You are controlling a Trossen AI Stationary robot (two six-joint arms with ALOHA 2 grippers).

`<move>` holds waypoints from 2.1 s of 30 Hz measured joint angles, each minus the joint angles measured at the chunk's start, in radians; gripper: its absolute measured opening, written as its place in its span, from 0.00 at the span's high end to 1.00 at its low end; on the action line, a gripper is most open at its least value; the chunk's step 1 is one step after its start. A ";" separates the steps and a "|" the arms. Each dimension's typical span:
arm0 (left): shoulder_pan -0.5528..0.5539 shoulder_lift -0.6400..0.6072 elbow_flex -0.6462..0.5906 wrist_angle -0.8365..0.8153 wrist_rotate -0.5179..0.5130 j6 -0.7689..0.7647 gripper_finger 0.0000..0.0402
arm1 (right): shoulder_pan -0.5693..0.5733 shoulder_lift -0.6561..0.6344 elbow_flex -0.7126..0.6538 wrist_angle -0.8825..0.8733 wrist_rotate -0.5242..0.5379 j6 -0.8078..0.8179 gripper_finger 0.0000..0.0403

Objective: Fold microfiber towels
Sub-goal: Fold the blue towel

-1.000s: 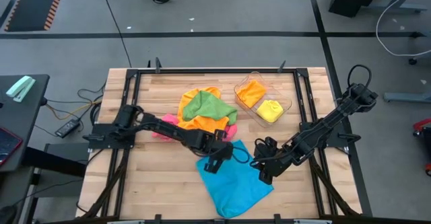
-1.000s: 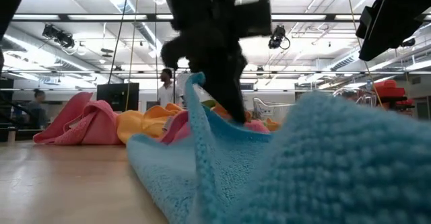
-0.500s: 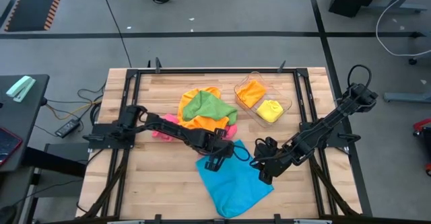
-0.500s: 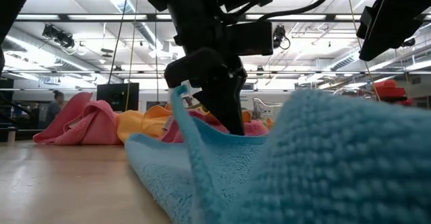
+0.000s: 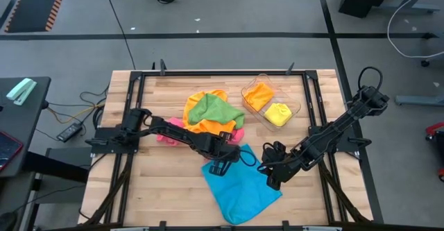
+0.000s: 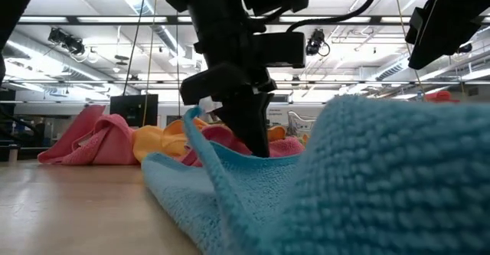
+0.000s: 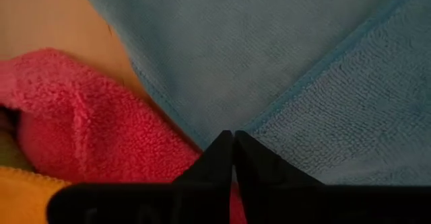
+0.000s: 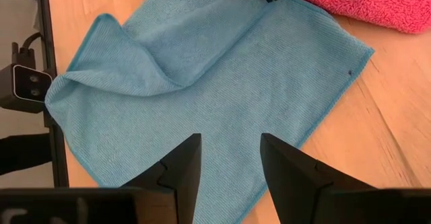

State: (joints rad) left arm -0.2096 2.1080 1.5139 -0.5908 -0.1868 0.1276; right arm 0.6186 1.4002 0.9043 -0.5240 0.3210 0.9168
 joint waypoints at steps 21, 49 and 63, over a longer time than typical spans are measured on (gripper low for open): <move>0.004 -0.048 0.002 -0.044 0.035 -0.138 0.61 | 0.009 0.027 0.000 0.224 -0.028 -0.101 0.60; -0.261 -0.342 0.002 -0.229 0.113 -0.478 0.87 | -0.041 0.423 0.189 0.551 -0.189 -0.357 0.60; -0.343 -0.482 0.002 -0.416 0.107 -0.614 0.94 | -0.108 0.585 0.402 0.503 -0.200 -0.606 0.60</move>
State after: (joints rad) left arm -0.5527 1.6265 1.5158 -1.0070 -0.0802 -0.4869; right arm 0.5102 1.9856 1.3060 -0.0214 0.1211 0.3110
